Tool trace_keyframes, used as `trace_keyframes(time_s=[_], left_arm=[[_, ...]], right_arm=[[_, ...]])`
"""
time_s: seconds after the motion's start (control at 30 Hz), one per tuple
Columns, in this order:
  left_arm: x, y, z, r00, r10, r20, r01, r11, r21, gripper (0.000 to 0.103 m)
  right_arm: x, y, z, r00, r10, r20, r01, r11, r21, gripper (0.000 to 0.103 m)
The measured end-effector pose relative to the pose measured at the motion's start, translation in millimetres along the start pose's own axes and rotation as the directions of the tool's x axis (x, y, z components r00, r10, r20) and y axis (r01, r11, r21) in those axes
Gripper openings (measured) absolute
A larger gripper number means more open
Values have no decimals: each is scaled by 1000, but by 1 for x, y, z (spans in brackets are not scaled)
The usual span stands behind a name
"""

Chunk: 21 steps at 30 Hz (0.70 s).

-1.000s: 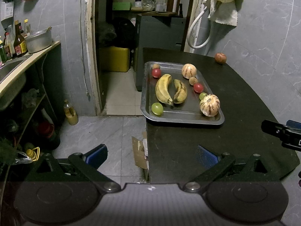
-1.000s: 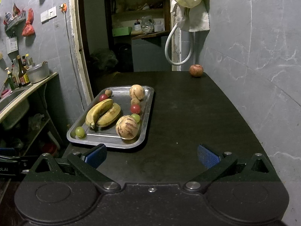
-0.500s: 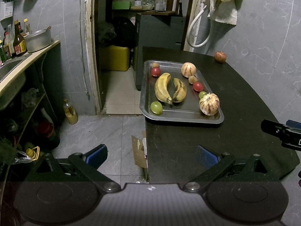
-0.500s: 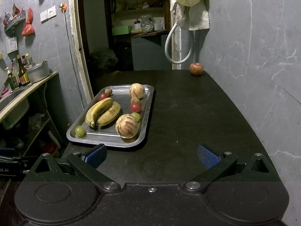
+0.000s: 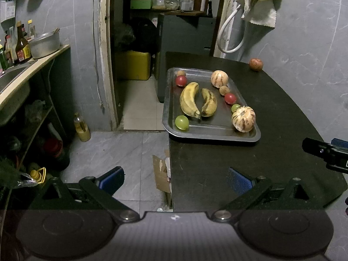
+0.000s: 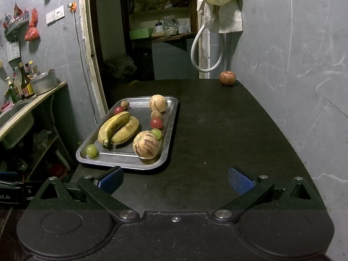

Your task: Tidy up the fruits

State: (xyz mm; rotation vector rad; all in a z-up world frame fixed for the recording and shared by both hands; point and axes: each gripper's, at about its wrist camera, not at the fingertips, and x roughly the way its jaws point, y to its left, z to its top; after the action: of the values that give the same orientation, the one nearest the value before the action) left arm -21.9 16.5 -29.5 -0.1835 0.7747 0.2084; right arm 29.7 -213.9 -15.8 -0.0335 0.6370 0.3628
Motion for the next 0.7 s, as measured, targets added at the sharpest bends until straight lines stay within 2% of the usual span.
trace_keyframes(time_s=[0.33, 0.6, 0.7], left_arm=[[4, 1, 3, 1000, 7, -18, -7, 1000, -6, 102], [10, 5, 4, 997, 41, -68, -43, 999, -33, 102], [12, 7, 4, 996, 28, -82, -31, 998, -45, 102]], right_arm=[[7, -2, 4, 1000, 3, -17, -3, 1000, 4, 102], [11, -2, 8, 1000, 5, -27, -5, 1000, 7, 102], [13, -3, 9, 999, 8, -31, -7, 1000, 6, 102]])
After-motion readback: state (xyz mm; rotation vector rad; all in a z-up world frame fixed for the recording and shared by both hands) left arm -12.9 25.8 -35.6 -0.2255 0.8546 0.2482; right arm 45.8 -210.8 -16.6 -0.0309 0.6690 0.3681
